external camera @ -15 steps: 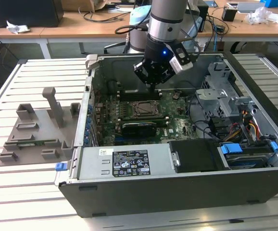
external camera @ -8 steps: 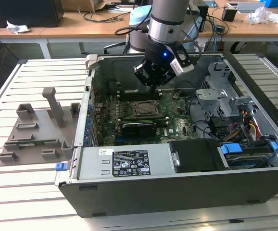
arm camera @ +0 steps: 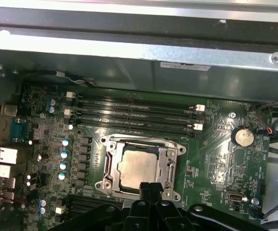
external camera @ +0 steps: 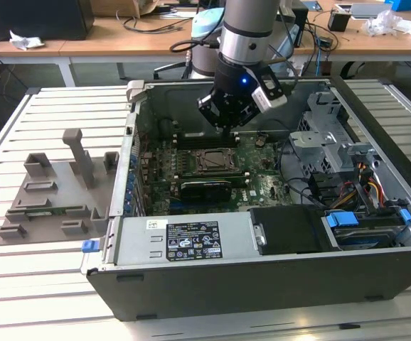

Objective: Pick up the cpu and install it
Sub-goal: 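Install the second cpu locking lever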

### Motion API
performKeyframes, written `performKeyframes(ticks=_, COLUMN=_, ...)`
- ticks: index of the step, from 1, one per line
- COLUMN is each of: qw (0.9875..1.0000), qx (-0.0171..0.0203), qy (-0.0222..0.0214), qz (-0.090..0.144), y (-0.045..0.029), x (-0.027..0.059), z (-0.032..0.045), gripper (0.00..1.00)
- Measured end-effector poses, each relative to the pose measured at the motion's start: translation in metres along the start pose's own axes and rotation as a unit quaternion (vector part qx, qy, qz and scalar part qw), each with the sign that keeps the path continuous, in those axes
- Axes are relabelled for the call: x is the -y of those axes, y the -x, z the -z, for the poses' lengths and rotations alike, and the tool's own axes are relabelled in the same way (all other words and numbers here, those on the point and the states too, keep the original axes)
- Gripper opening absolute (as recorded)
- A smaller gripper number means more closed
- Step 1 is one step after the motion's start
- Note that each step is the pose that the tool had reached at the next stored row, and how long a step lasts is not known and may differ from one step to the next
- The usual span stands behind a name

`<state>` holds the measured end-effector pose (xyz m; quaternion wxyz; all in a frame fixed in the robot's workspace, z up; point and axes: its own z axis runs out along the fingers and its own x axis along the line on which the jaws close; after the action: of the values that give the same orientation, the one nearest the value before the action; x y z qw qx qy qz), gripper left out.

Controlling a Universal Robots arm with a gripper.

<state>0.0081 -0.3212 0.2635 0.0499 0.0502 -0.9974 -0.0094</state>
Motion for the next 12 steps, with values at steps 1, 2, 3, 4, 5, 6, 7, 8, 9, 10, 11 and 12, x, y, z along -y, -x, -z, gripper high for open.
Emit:
performKeyframes(ticks=1, qw=1.0000, qx=0.0000, qy=0.0000, qz=0.000, y=0.0000, x=0.0001, z=0.0000, gripper=0.11)
performKeyframes(ticks=2, qw=1.0000, qx=0.0000, qy=0.0000, qz=0.000, y=-0.0001, x=0.0004, z=0.0000, gripper=0.11)
performKeyframes(ticks=3, qw=1.0000, qx=0.0000, qy=0.0000, qz=0.000, y=-0.0001, x=0.0006, z=0.0000, gripper=0.11)
performKeyframes(ticks=4, qw=1.0000, qx=0.0000, qy=-0.0001, qz=0.000, y=-0.0001, x=0.0020, z=0.0001, gripper=0.11)
performKeyframes(ticks=5, qw=1.0000, qx=0.0000, qy=0.0000, qz=0.000, y=-0.0004, x=0.0045, z=0.0000, gripper=0.11)
performKeyframes(ticks=6, qw=1.0000, qx=0.0000, qy=0.0001, qz=0.000, y=-0.0011, x=0.0117, z=-0.0006, gripper=0.11)
performKeyframes(ticks=7, qw=1.0000, qx=0.0000, qy=0.0001, qz=0.000, y=-0.0016, x=0.0163, z=-0.0011, gripper=0.11)
performKeyframes(ticks=8, qw=1.0000, qx=0.0000, qy=0.0001, qz=0.000, y=-0.0022, x=0.0226, z=-0.0019, gripper=0.11)
performKeyframes(ticks=9, qw=1.0000, qx=0.0001, qy=0.0011, qz=0.000, y=-0.0031, x=0.0298, z=-0.0036, gripper=0.11)
performKeyframes(ticks=10, qw=1.0000, qx=0.0005, qy=0.0054, qz=0.001, y=-0.0051, x=0.0344, z=-0.0045, gripper=0.11)
performKeyframes(ticks=11, qw=0.9999, qx=0.0013, qy=0.0125, qz=0.001, y=-0.0076, x=0.0381, z=-0.0054, gripper=0.11)
performKeyframes(ticks=12, qw=0.9998, qx=0.0018, qy=0.0183, qz=0.002, y=-0.0102, x=0.0415, z=-0.0063, gripper=0.11)
